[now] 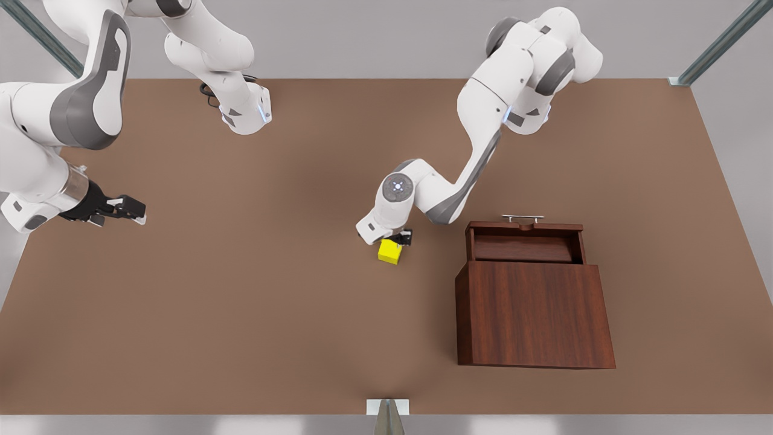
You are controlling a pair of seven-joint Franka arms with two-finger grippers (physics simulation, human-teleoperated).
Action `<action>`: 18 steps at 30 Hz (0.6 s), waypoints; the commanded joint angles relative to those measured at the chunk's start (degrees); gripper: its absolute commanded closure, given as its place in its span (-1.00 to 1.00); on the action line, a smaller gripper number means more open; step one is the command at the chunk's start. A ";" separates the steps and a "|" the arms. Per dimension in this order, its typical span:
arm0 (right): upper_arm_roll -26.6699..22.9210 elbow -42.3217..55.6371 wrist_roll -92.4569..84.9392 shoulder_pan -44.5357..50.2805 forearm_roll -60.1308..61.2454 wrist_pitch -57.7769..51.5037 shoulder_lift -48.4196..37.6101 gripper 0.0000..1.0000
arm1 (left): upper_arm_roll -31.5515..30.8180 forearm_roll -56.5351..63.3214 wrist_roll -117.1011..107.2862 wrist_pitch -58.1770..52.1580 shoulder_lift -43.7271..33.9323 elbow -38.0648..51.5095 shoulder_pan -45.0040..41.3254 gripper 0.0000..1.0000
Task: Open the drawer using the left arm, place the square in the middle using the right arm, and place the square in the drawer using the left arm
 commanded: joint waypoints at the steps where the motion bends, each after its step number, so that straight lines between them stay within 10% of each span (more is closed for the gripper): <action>1: 0.00 0.00 0.00 0.03 0.00 0.00 0.00 -1.00 | 0.04 0.17 0.63 0.00 0.04 0.00 0.01 -1.00; 18: 0.00 0.09 0.00 0.03 0.18 0.53 0.09 -1.00 | 0.65 1.23 2.65 2.46 6.28 1.76 0.54 -1.00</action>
